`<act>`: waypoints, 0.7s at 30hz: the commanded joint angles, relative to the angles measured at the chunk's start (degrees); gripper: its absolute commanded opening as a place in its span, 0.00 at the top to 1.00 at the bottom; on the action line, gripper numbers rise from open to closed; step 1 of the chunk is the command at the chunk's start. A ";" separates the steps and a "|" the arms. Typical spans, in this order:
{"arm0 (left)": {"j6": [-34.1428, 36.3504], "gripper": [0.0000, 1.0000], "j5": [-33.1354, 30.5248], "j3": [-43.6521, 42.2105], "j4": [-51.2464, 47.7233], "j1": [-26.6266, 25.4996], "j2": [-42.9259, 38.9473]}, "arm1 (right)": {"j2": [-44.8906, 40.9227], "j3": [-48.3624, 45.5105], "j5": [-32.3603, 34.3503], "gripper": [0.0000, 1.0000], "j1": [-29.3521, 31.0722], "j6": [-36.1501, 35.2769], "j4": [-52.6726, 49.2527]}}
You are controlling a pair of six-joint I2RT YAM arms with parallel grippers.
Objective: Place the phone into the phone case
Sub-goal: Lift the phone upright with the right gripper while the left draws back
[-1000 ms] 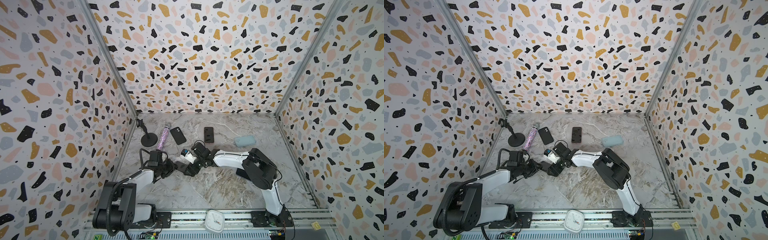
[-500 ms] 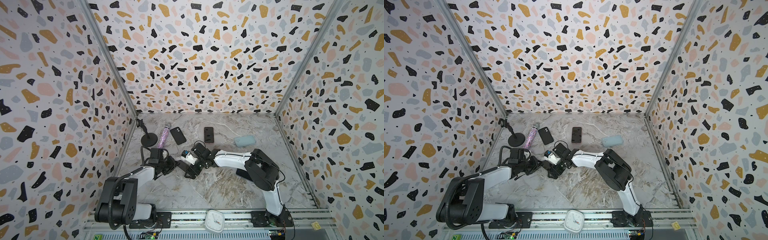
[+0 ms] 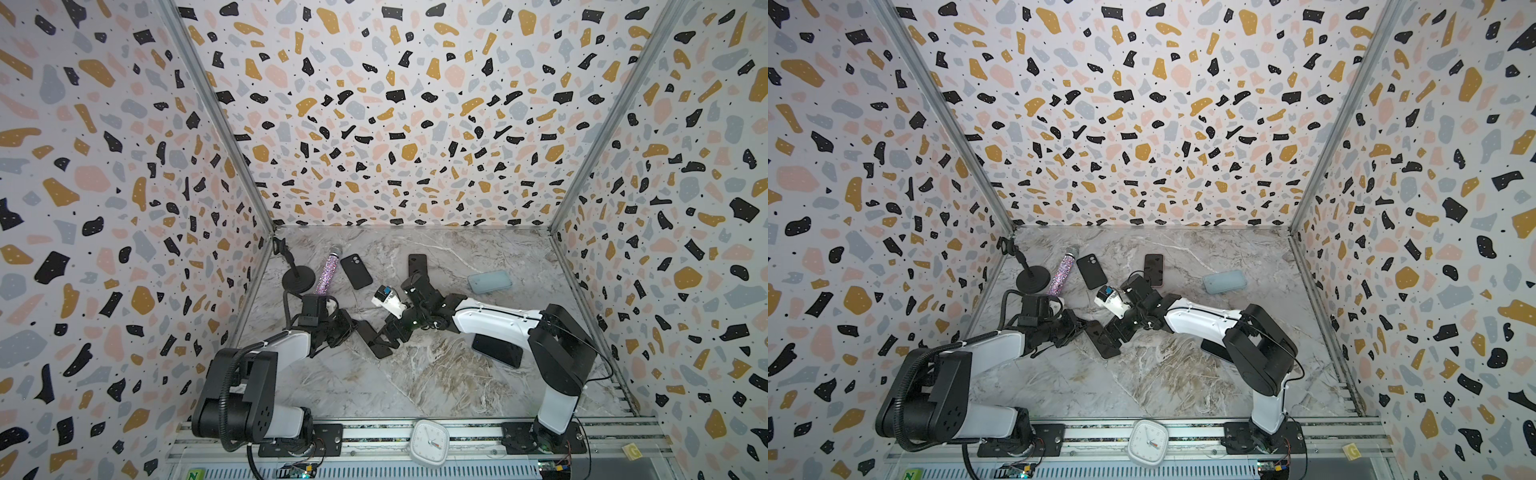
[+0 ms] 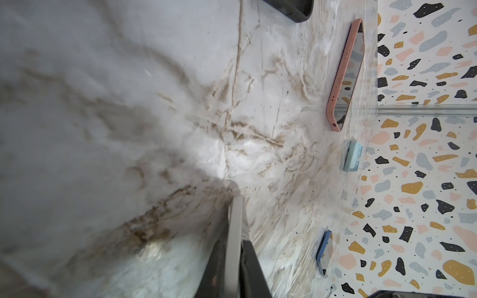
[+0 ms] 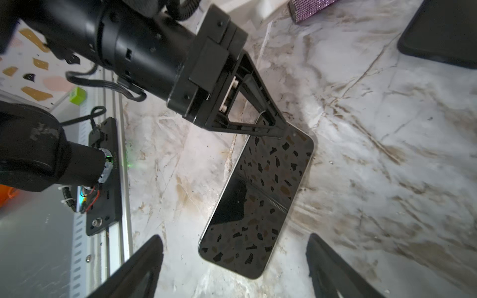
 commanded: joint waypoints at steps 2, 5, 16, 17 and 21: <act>-4.56 1.00 -0.13 -0.07 0.06 -0.42 0.40 | -4.87 -3.87 -4.51 0.18 -2.65 8.33 7.80; -6.50 1.00 0.71 1.66 0.08 -0.42 -0.35 | -8.54 -8.47 -5.49 0.23 -4.39 15.24 14.86; -25.47 1.00 1.42 3.23 18.44 -0.48 -2.50 | -22.89 -29.86 3.22 0.25 -11.52 51.78 43.39; -27.23 1.00 0.66 3.39 20.67 -0.62 -2.64 | -23.74 -31.87 4.18 0.25 -12.15 55.57 45.76; -33.45 1.00 -2.12 3.60 30.09 -2.70 -2.33 | -23.82 -35.80 5.63 0.24 -13.41 67.90 53.52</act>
